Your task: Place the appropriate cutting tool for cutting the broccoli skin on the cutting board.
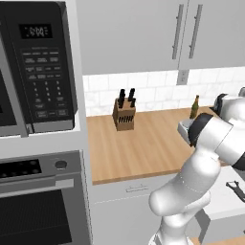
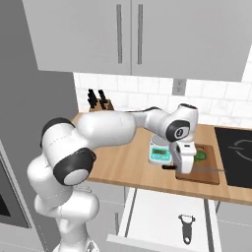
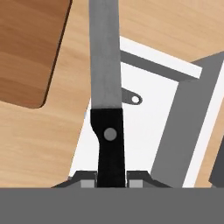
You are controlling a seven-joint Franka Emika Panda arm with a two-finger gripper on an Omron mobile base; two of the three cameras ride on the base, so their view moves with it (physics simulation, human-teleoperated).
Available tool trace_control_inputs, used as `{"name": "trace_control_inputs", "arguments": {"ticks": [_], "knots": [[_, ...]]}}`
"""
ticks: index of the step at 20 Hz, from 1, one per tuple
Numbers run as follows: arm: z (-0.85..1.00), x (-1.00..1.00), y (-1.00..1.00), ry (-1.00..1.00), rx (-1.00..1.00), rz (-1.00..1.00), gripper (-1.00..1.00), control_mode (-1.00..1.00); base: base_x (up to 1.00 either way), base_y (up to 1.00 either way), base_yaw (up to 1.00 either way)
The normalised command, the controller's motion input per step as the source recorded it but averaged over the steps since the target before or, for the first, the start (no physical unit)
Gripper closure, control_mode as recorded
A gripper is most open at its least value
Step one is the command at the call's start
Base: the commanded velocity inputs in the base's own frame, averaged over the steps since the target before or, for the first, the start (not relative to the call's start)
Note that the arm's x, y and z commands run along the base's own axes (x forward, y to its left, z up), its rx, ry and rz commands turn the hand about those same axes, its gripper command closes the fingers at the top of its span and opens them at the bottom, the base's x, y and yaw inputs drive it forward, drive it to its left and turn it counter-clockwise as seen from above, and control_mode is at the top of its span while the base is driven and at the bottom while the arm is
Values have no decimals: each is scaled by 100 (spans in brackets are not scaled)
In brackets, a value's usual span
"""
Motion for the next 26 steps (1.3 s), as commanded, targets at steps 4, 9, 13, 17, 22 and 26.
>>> {"name": "trace_control_inputs", "arguments": {"ticks": [4, 9, 13, 17, 22, 26], "knots": [[-16, 25, 0, -11, 0, 0, 100, -100, 0, 0, 0], [-45, 1, -10, -8, 0, 3, 100, -100, 0, 0, 0], [-23, 27, -5, -5, 0, 5, 100, -100, 0, 0, 0], [-4, 59, -8, 0, 0, 7, 100, -100, 0, 0, 0], [-32, 58, 0, 4, 0, 6, 100, -100, 0, 0, 0], [-55, 33, -9, 2, 0, 6, 100, -100, 0, 0, 0]]}}
